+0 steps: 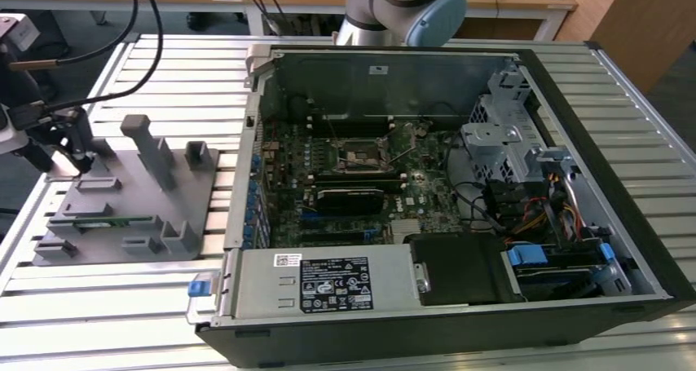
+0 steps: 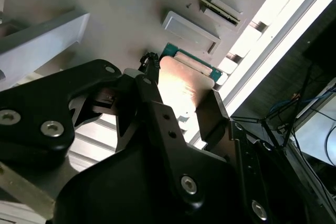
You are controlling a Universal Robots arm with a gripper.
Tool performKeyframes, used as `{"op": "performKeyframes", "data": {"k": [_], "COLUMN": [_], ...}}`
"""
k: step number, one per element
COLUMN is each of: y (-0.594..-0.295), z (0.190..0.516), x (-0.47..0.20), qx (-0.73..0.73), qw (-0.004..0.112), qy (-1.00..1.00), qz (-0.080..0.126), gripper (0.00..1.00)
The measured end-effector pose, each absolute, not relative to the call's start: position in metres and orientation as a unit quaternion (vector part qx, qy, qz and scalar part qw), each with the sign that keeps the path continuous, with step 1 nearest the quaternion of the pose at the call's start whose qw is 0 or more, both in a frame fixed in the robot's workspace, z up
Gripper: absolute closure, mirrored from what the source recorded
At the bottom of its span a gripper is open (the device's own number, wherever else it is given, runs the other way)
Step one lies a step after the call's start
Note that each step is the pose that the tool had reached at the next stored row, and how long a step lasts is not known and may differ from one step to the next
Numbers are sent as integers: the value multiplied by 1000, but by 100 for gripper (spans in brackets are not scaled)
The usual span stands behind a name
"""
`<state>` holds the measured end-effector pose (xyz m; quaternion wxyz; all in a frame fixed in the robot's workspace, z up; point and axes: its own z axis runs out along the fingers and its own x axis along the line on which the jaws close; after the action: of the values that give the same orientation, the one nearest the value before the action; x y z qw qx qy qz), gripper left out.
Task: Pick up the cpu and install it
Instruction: 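Pick up the cpu and move it towards the insertion slot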
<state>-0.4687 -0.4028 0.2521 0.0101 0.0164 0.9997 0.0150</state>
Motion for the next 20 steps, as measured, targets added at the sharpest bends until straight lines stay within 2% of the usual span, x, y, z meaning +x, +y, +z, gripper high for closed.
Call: {"op": "performKeyframes", "data": {"k": [20], "y": [-400], "z": [277], "x": [-469], "qx": [16], "qw": [11], "qy": [1000], "qz": [13], "gripper": [47]}}
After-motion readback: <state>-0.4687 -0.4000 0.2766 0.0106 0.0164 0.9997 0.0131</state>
